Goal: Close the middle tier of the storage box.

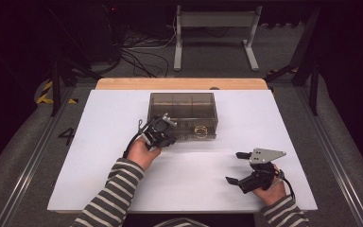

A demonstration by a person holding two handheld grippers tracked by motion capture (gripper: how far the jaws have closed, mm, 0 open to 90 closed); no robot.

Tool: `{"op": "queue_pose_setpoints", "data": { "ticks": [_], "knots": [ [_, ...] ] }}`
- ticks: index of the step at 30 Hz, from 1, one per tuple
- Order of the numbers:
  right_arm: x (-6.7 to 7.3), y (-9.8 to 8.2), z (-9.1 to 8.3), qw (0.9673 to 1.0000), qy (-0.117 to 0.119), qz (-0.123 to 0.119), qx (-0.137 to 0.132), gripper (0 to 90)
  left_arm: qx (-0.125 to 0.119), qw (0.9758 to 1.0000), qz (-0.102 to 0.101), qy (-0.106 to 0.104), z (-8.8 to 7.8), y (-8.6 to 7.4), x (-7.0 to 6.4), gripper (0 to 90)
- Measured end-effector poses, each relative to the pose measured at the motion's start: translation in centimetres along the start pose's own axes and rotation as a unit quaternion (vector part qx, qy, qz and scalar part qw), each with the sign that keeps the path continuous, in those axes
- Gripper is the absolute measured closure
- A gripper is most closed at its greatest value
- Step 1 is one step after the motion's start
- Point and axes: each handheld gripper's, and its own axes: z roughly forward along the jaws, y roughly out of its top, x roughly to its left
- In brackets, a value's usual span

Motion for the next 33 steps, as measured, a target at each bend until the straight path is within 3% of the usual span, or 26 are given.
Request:
{"op": "queue_pose_setpoints", "data": {
  "ticks": [33],
  "knots": [
    [0.0, 0.0, 0.0, 1.0, 0.0, 0.001, 0.0, 1.4, -0.01, 0.9995, -0.024, 0.015, 1.0, 1.1, 1.6, 89.6]
  ]
}}
